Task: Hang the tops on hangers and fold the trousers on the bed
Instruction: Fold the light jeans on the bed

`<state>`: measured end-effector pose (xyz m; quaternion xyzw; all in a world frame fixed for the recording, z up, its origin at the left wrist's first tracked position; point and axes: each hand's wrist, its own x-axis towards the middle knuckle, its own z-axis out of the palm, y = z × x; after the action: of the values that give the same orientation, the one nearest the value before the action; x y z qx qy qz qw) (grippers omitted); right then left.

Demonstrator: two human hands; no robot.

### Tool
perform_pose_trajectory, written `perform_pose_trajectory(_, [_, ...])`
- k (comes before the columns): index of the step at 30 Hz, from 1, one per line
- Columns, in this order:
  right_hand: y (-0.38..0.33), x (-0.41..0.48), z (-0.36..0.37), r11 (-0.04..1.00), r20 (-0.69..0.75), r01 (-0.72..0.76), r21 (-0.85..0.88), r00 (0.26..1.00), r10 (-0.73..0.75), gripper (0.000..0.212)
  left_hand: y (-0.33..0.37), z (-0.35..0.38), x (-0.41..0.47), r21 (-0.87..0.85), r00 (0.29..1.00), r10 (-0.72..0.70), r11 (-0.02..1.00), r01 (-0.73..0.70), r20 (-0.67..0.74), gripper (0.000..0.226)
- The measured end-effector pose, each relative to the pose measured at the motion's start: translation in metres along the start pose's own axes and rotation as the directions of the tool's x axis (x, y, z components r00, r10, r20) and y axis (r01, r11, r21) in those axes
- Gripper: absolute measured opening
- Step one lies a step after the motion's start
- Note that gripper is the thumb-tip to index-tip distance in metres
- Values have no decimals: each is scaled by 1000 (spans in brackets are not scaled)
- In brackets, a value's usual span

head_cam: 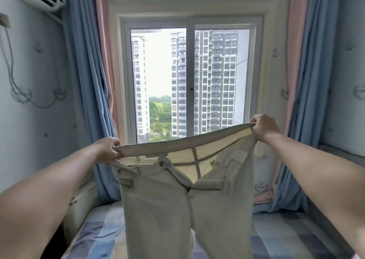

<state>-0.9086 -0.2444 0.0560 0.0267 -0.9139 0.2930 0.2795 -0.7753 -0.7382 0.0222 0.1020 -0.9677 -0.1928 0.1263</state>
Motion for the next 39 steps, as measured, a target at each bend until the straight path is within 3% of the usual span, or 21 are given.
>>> perform_pose_trajectory(2, [-5,12,-10,999,-61,-41,5,997,42,20,10,-20,6,10,999,-13,1000,14,-32,10])
perform_pose_trajectory(5, [-17,29,-28,999,-121,-51,0,991,51,20,29,-48,13,57,976,-101,992,114,-191,10])
perform_pose_trajectory(8, [-29,41,-45,998,-159,-53,-41,986,46,15,38,-70,19,-17,930,-188,981,193,-315,27])
perform_pose_trajectory(11, [-45,44,-64,976,-64,-216,39,974,218,8,43,-93,25,-220,920,-313,939,262,-238,21])
perform_pose_trajectory(13, [-58,43,-74,896,97,-371,243,929,358,10,50,-105,26,-447,910,-392,844,297,-136,16])
perform_pose_trajectory(16, [-78,41,-87,688,273,-449,571,894,356,27,61,-120,22,-773,895,-446,574,270,-19,36])
perform_pose_trajectory(19, [-94,48,-98,481,290,-401,780,912,289,41,64,-137,25,-916,901,-434,367,163,-13,50])
perform_pose_trajectory(22, [-108,56,-108,458,245,-315,832,947,206,42,68,-160,29,-968,923,-380,248,35,-64,43])
perform_pose_trajectory(26, [-126,61,-125,533,224,-200,822,974,20,32,75,-185,29,-931,949,-178,306,-197,-259,13])
perform_pose_trajectory(28, [-131,67,-129,540,194,-146,829,980,-33,30,68,-191,36,-862,914,-149,417,-287,-377,30])
perform_pose_trajectory(30, [-136,69,-132,582,103,-75,810,995,-15,29,64,-193,40,-682,801,-166,638,-358,-576,26])
perform_pose_trajectory(32, [-138,68,-136,678,4,-24,735,999,32,15,64,-193,34,-461,660,-144,822,-336,-737,12])
perform_pose_trajectory(33, [-138,69,-137,729,-51,-12,684,997,65,5,64,-195,30,-367,607,-123,881,-297,-785,17])
perform_pose_trajectory(35, [-138,69,-140,834,-149,-11,552,983,112,15,61,-198,30,-201,540,-58,957,-209,-840,30])
perform_pose_trajectory(37, [-140,66,-141,874,-153,-28,484,981,116,17,62,-202,29,-202,555,-70,963,-180,-829,33])
perform_pose_trajectory(39, [-145,61,-140,838,-80,-74,540,987,138,17,65,-203,26,-368,633,-171,909,-194,-755,30])
